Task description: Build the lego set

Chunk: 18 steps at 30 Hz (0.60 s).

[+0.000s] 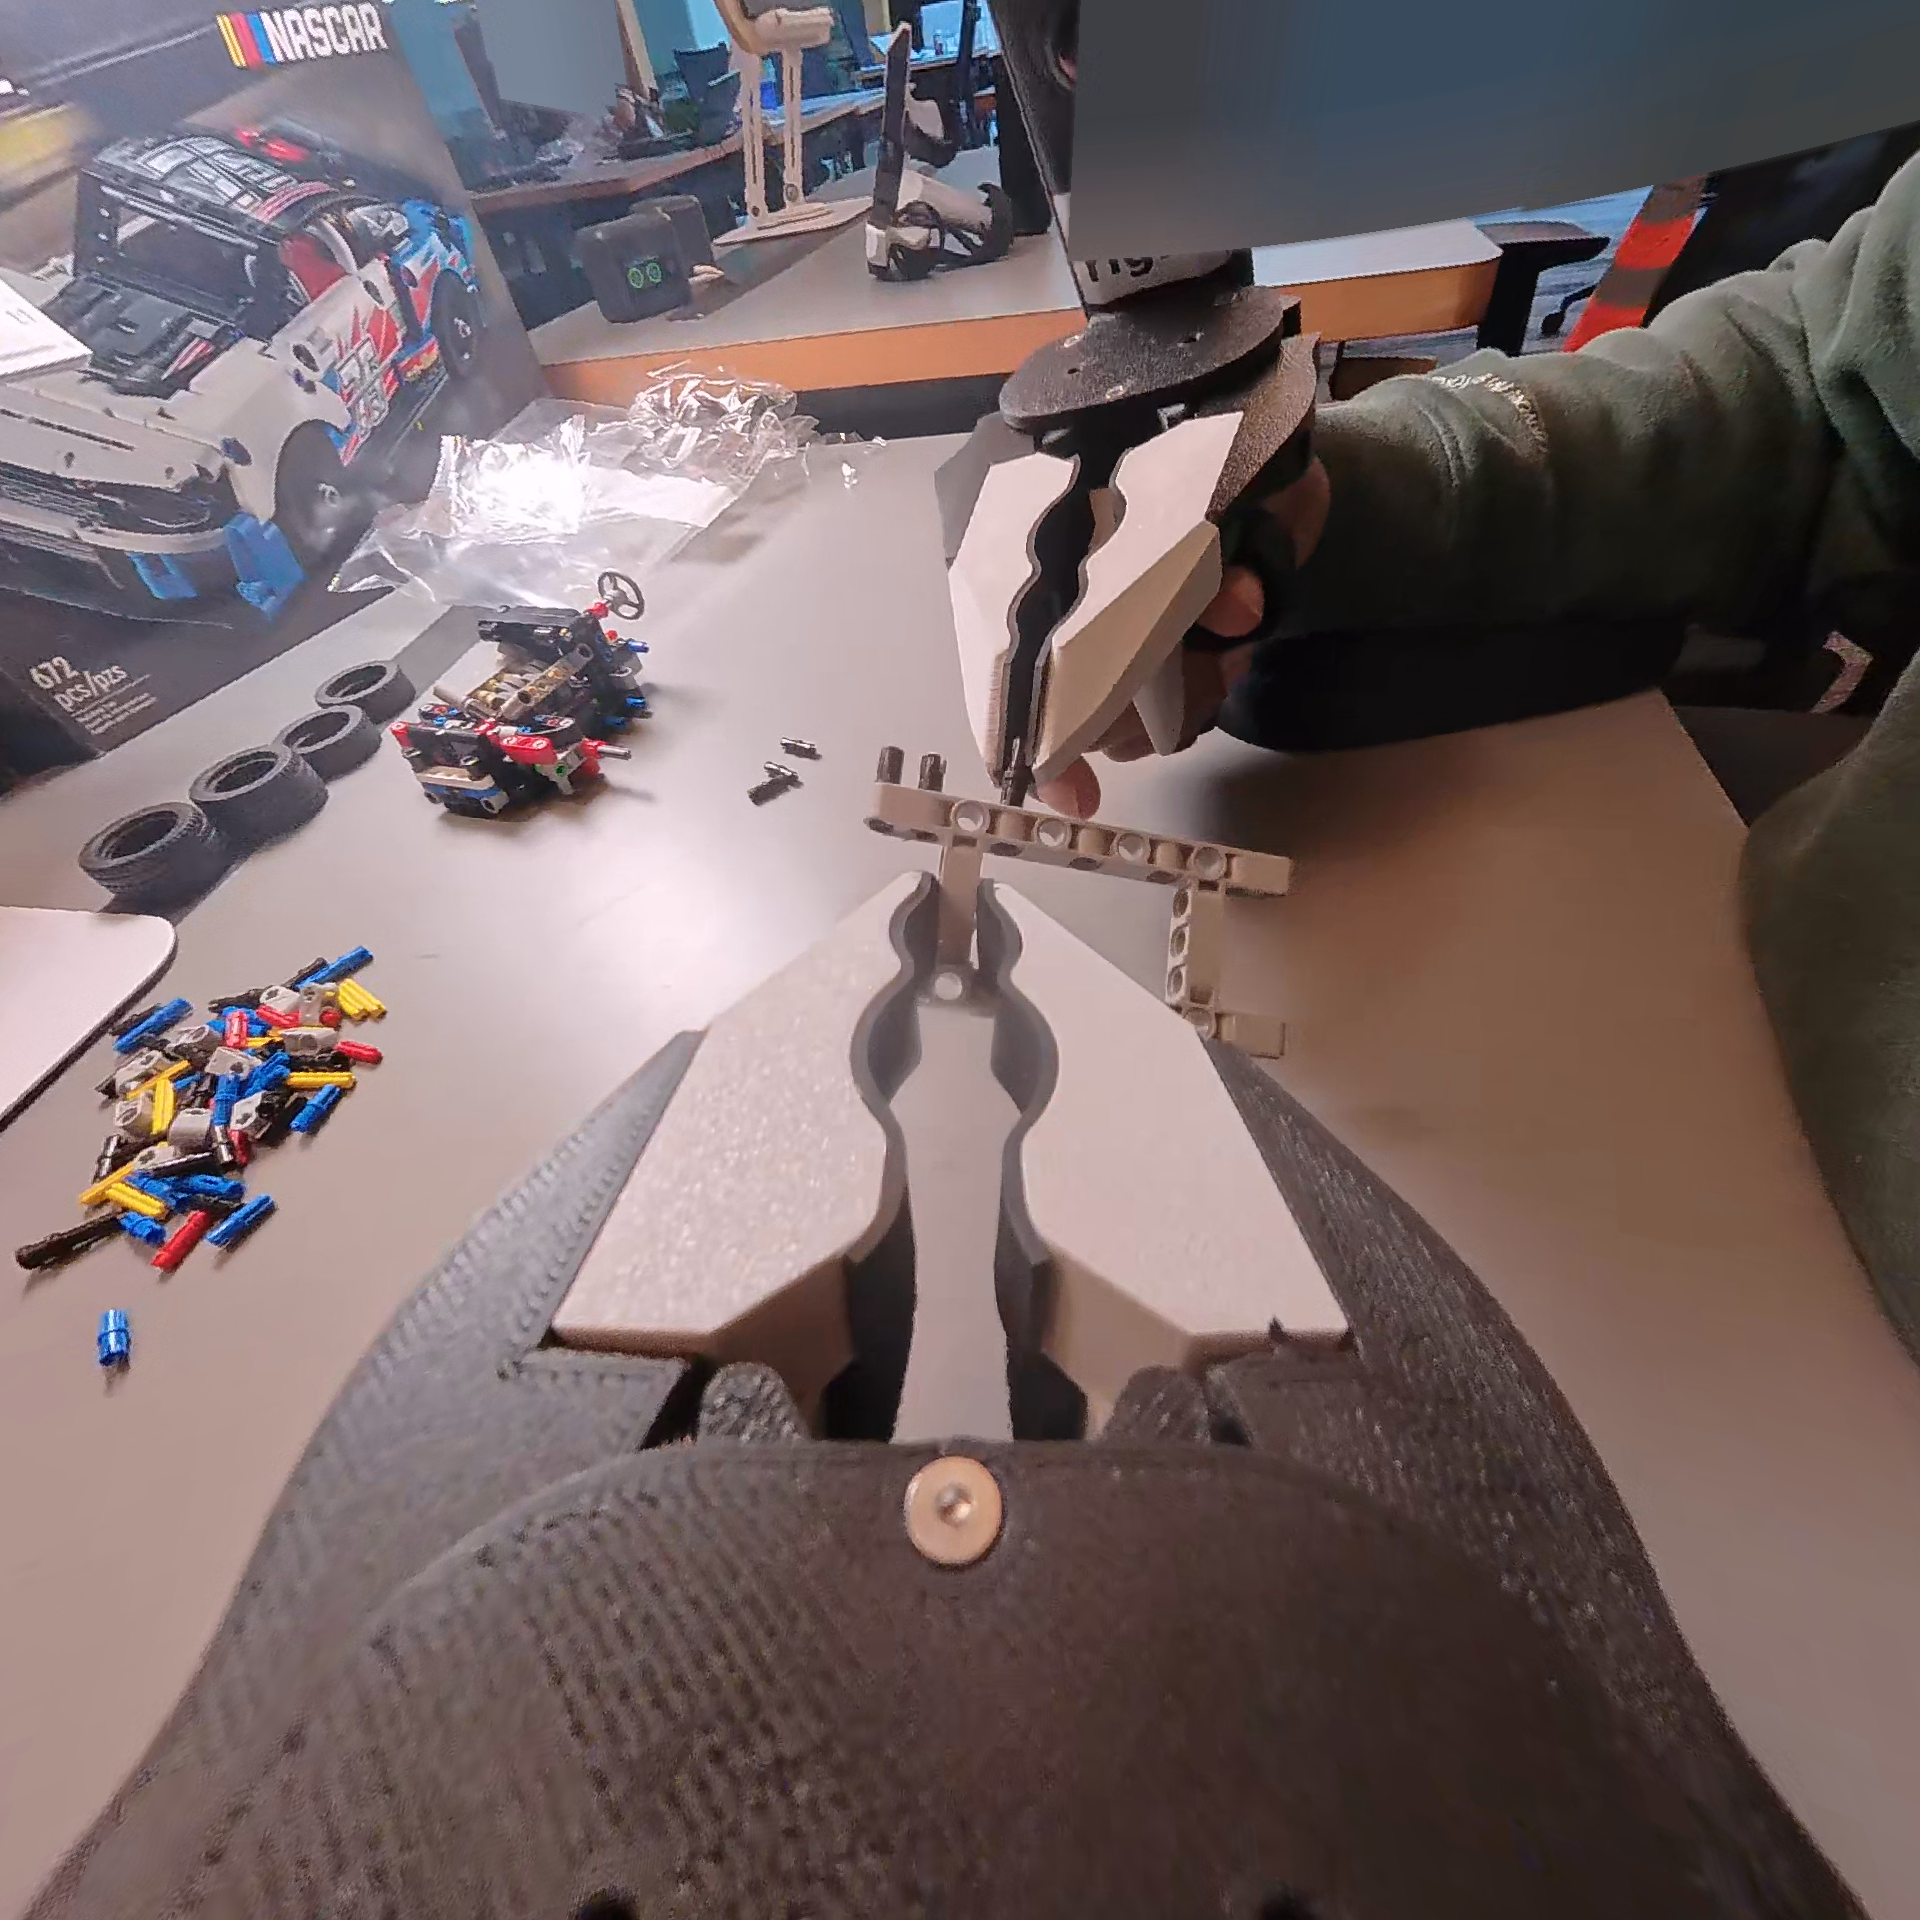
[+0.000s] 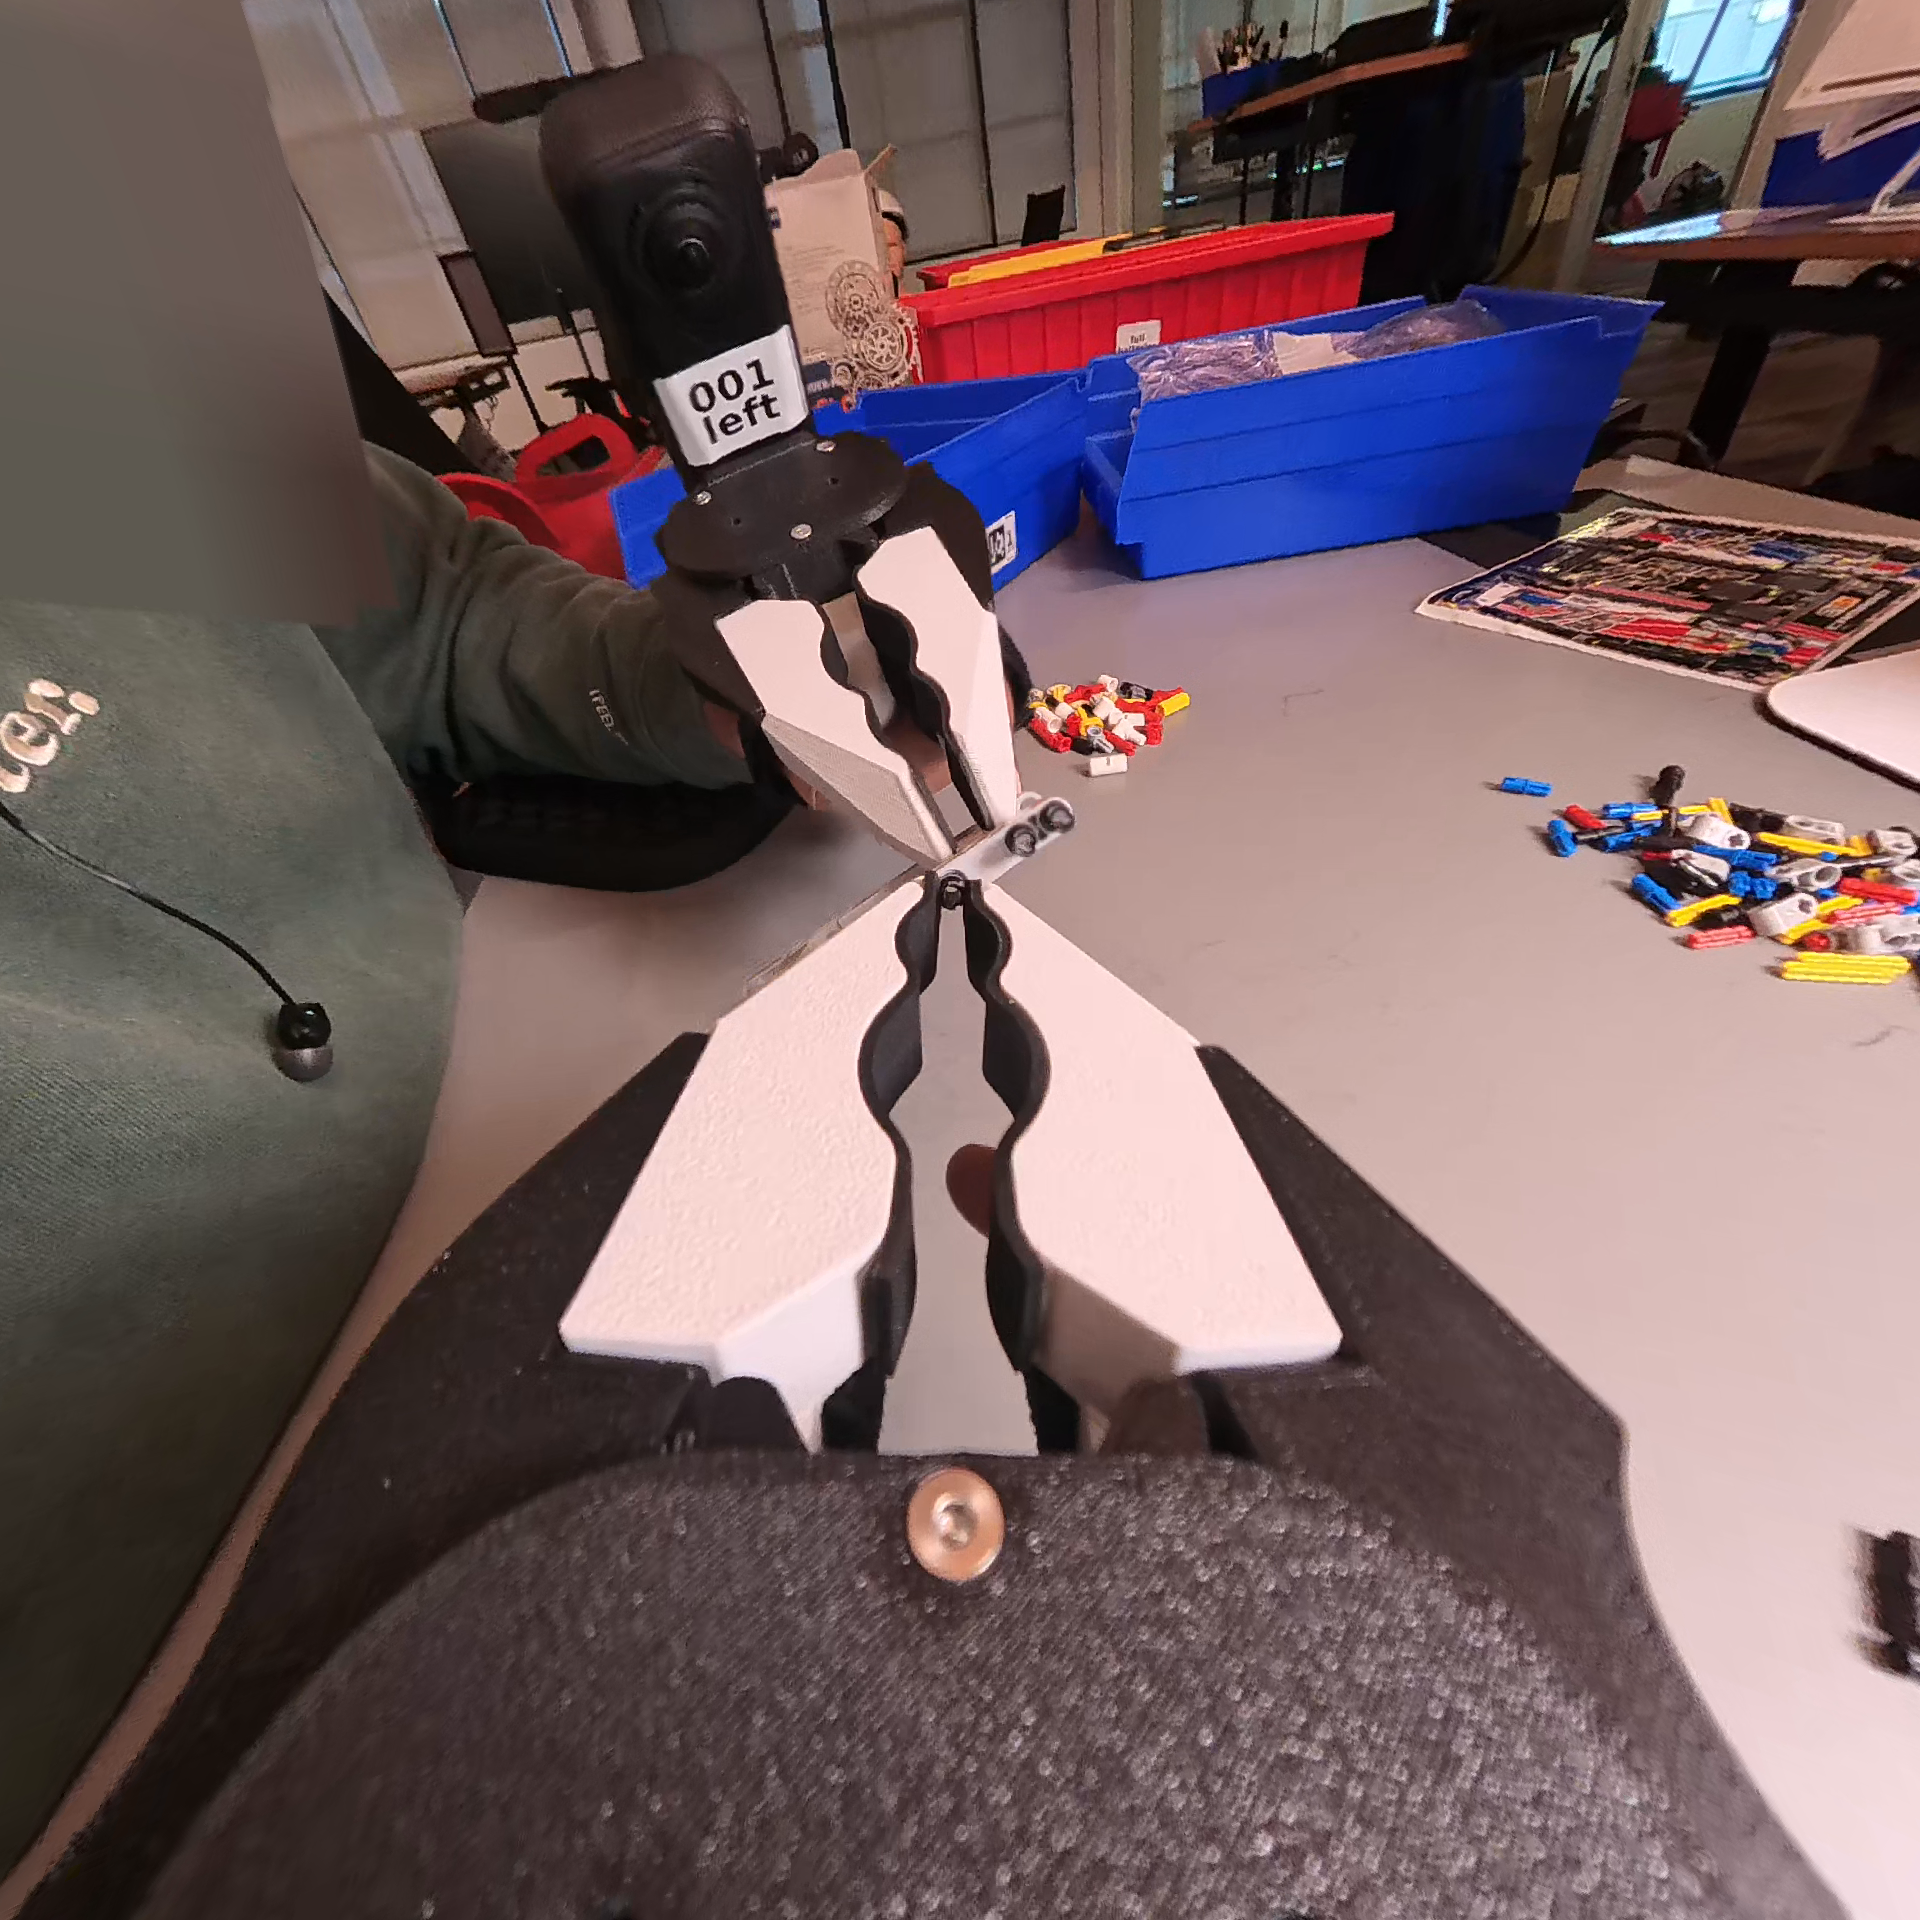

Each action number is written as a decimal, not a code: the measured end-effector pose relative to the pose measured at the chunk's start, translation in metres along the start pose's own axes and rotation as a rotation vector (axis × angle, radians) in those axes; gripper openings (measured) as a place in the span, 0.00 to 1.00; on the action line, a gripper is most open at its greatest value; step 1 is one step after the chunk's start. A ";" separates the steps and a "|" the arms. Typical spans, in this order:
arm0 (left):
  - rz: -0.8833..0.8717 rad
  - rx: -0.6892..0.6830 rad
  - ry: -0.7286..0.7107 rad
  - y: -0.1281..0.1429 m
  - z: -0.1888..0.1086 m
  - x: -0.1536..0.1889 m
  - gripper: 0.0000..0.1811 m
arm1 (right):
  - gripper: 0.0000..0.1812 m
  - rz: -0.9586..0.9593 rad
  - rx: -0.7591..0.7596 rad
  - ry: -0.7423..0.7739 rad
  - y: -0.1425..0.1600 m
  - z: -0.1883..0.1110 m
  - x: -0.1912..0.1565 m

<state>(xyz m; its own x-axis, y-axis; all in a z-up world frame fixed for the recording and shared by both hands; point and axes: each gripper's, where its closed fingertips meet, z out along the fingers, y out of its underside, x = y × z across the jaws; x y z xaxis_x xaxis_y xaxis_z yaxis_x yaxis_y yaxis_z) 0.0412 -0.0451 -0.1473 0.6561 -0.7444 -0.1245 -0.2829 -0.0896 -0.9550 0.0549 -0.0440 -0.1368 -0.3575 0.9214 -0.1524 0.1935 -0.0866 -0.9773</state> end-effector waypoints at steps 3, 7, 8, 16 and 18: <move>-0.028 0.005 -0.014 -0.001 0.000 -0.002 0.02 | 0.02 0.021 0.010 0.008 0.000 0.001 0.002; -0.025 -0.005 -0.016 0.001 0.001 -0.001 0.02 | 0.02 0.030 -0.014 0.010 0.006 0.006 0.000; -0.021 -0.009 -0.025 0.001 0.001 -0.002 0.02 | 0.02 0.027 -0.011 0.023 0.006 0.007 0.002; -0.037 -0.034 -0.030 0.007 0.002 -0.007 0.02 | 0.02 0.157 -0.037 0.026 0.014 0.011 0.007; -0.038 -0.050 -0.035 0.010 0.003 -0.009 0.02 | 0.02 0.173 -0.038 0.031 0.015 0.012 0.009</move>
<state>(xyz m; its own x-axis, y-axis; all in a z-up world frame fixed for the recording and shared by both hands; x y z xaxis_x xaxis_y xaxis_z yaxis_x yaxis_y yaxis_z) 0.0347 -0.0377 -0.1564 0.6910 -0.7161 -0.0989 -0.2913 -0.1506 -0.9447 0.0436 -0.0416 -0.1549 -0.2874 0.9053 -0.3128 0.2846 -0.2311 -0.9304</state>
